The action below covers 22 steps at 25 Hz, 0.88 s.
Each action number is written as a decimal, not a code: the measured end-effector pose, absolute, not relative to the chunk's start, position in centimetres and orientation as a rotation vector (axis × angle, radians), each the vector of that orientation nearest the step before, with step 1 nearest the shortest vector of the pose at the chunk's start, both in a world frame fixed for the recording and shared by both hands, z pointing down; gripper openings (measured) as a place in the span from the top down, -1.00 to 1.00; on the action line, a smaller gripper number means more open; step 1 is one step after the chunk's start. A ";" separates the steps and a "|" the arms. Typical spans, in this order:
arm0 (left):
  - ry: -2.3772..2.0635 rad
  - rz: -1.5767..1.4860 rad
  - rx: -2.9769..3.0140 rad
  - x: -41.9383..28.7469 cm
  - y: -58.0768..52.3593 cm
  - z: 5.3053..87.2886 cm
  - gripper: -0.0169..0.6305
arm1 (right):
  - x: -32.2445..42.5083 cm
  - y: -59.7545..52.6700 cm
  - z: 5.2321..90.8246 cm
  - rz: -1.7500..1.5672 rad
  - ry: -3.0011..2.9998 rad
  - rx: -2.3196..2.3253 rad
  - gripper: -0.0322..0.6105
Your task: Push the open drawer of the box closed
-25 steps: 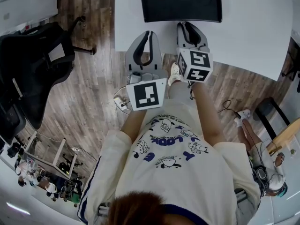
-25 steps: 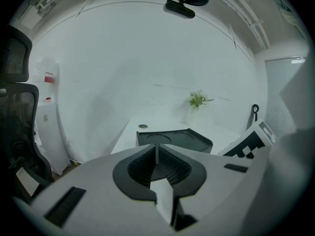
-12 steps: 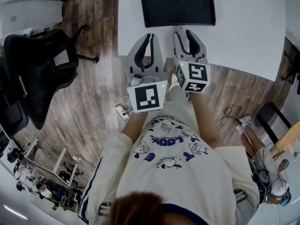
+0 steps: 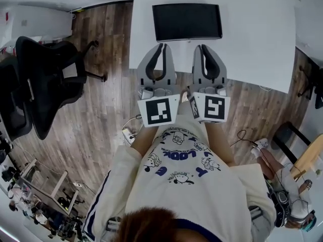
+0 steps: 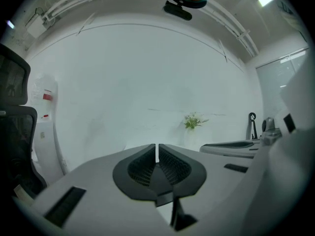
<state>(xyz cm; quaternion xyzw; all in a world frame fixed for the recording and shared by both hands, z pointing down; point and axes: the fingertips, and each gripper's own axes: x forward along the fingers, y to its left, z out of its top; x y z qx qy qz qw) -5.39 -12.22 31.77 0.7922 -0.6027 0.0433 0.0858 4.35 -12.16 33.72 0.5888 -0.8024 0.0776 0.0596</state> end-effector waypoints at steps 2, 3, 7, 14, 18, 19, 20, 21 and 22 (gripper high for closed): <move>-1.807 0.120 2.381 -5.2 -12.1 30.9 0.87 | 4.7 -12.0 32.7 0.209 -2.441 1.797 0.76; -1.812 0.112 2.387 -5.2 -12.1 30.5 0.87 | 4.9 -11.9 32.3 0.199 -2.444 1.804 0.76; -1.835 0.075 2.409 -5.0 -11.6 29.0 0.87 | 5.3 -11.4 30.6 0.163 -2.464 1.826 0.76; -1.859 0.050 2.433 -4.5 -10.9 27.2 0.87 | 5.6 -10.9 28.2 0.105 -2.502 1.841 0.77; -1.864 0.043 2.446 -4.2 -10.4 26.6 0.87 | 5.7 -10.6 27.6 0.087 -2.516 1.846 0.77; -1.866 0.041 2.449 -4.2 -10.3 26.4 0.87 | 5.7 -10.5 27.4 0.086 -2.519 1.847 0.77; -1.867 0.039 2.452 -4.1 -10.2 26.2 0.87 | 5.7 -10.5 27.3 0.085 -2.523 1.849 0.77; -1.870 0.034 2.454 -4.1 -10.1 26.1 0.87 | 5.7 -10.4 27.2 0.085 -2.528 1.850 0.77; -1.872 0.030 2.457 -4.0 -10.1 25.9 0.87 | 5.8 -10.3 27.1 0.085 -2.533 1.850 0.77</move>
